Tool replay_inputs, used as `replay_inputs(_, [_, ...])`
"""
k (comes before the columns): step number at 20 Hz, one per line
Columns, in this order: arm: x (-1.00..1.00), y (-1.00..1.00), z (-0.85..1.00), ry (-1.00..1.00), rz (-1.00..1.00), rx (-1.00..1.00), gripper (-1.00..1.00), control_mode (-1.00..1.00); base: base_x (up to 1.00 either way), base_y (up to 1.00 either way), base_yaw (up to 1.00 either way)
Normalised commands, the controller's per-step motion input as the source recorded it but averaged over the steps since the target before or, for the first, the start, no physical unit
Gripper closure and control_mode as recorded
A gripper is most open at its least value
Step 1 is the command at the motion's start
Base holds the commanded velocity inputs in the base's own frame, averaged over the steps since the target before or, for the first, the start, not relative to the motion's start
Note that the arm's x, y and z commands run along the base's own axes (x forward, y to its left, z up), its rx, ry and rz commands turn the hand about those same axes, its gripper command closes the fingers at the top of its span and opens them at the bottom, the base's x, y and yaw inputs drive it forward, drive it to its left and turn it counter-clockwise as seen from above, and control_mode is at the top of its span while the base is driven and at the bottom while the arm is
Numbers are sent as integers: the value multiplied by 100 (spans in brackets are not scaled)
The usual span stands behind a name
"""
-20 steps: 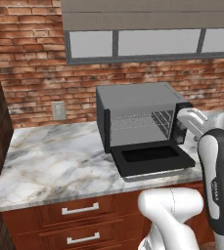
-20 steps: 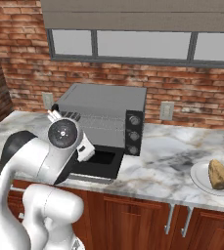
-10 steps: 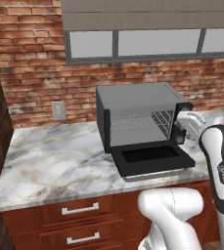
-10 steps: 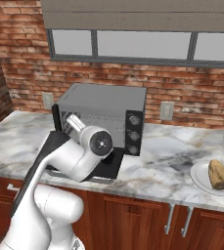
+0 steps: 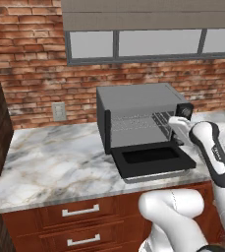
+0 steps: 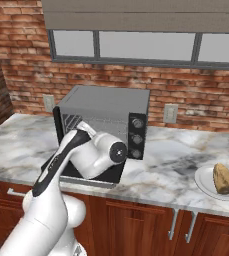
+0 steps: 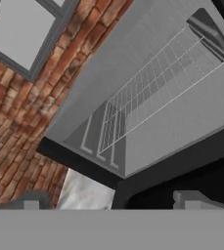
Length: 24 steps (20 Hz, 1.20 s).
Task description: Pull the toaster oven rack outwards. Pick up the baguette from the plate and place it on the toaster oven rack. Close the toaster oven door fully and set the temperature to the lowest setting.
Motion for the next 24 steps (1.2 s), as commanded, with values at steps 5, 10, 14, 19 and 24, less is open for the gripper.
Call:
replay_inputs(5, [45,-3,-13,0,1,5,-100,-100,0,0,0])
replay_inputs(10, [28,0,-8,0,-2,0,-100,-100,0,0,0])
replay_inputs(14, [8,10,-4,-7,-21,0,-100,-100,0,0,0])
replay_inputs(19, [12,9,-5,-8,-23,-1,-100,-100,0,0,0])
replay_inputs(24, [11,1,-7,6,-18,-2,-100,-100,0,0,0])
